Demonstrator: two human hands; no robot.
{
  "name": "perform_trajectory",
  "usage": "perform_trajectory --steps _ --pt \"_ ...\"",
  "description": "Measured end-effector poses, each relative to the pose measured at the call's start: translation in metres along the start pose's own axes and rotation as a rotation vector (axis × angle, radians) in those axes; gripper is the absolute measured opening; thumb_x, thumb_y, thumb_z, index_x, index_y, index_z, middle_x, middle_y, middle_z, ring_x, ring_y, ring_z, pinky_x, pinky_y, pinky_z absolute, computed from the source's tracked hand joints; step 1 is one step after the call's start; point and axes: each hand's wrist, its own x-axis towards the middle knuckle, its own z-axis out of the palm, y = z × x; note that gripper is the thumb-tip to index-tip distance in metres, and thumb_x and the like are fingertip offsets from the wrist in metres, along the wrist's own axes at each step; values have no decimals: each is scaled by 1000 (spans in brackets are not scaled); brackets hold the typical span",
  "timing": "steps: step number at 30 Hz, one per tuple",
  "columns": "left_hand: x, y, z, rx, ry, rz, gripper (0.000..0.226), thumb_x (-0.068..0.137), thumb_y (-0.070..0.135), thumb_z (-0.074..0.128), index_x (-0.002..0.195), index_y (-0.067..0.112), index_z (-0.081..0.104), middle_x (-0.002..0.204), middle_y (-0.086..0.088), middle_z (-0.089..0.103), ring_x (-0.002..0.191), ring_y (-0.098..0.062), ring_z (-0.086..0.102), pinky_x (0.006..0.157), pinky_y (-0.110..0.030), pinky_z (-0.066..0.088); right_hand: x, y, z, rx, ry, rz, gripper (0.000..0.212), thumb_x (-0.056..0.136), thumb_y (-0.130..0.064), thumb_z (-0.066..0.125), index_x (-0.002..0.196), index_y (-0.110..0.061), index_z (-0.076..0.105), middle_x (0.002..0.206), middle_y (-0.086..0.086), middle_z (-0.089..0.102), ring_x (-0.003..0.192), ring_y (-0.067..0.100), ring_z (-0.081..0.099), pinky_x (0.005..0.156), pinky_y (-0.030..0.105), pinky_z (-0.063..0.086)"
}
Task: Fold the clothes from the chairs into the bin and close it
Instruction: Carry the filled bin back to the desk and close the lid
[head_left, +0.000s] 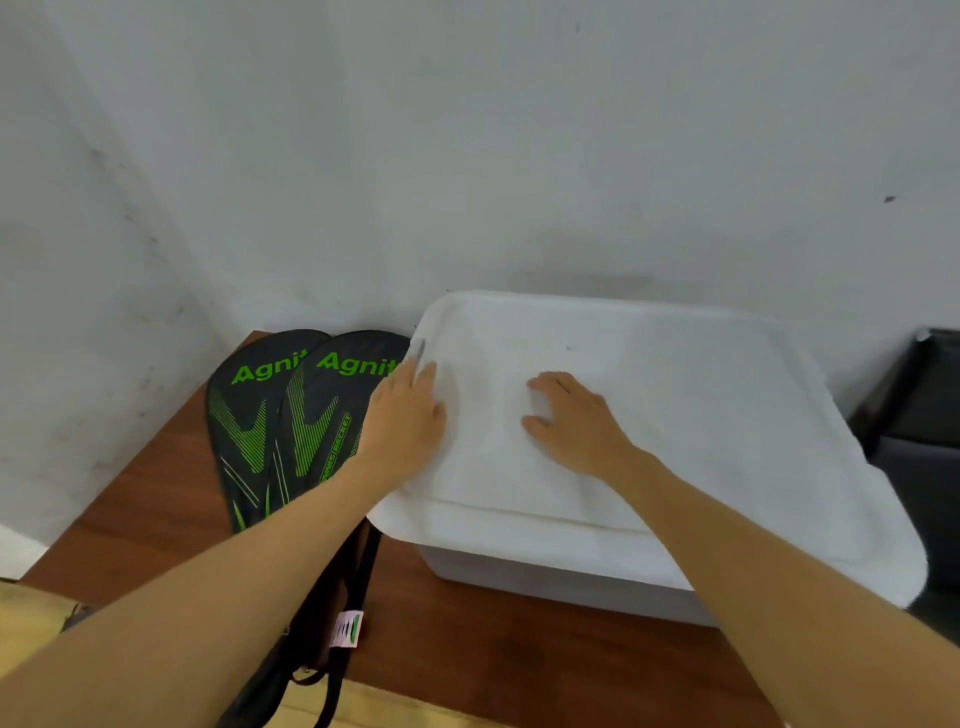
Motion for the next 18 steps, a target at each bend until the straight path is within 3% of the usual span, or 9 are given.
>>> perform_trajectory --steps 3,7,10,12,14,16,18 --pt "-2 50 3 -138 -96 160 47 100 23 44 146 15 39 158 -4 24 146 -19 20 118 -28 16 -25 40 -35 -47 37 2 46 97 -22 48 142 -15 40 146 0 37 130 21 43 106 30 30" --pt "-1 130 26 -195 -247 395 47 102 28 41 149 20 34 159 2 23 146 -12 18 115 -22 6 -69 118 -78 -225 190 215 47 97 -25 47 142 -15 40 145 6 40 130 23 42 108 33 28" --pt "0 175 55 -152 -306 442 51 104 36 32 152 26 22 162 9 8 149 -8 3 117 -27 -5 -106 171 -96 -300 215 431 54 98 -39 44 145 -14 33 148 9 35 135 27 35 109 39 29" --pt "-4 187 74 1 -272 461 58 99 50 13 154 31 10 162 13 -2 149 -8 -5 119 -33 -8 -124 194 -95 -160 254 559 58 96 -48 44 143 -15 33 144 10 38 131 30 38 107 44 34" --pt "-7 188 84 102 -212 484 70 88 58 -3 154 34 4 161 15 -6 148 -7 -8 120 -35 -7 -130 205 -88 181 305 711 72 92 -57 48 147 -16 26 146 11 36 130 33 40 106 50 38" --pt "-6 189 85 80 -222 467 62 95 57 5 154 37 5 161 18 -5 148 -5 -8 121 -33 -6 -127 213 -83 527 323 829 88 87 -61 53 151 -13 16 149 13 34 130 36 42 104 50 40" --pt "-6 189 85 56 -208 454 59 96 55 10 153 38 8 160 19 -2 147 -3 -6 121 -32 -5 -124 218 -80 665 310 861 94 86 -61 56 151 -7 15 147 15 38 127 35 46 100 45 41"
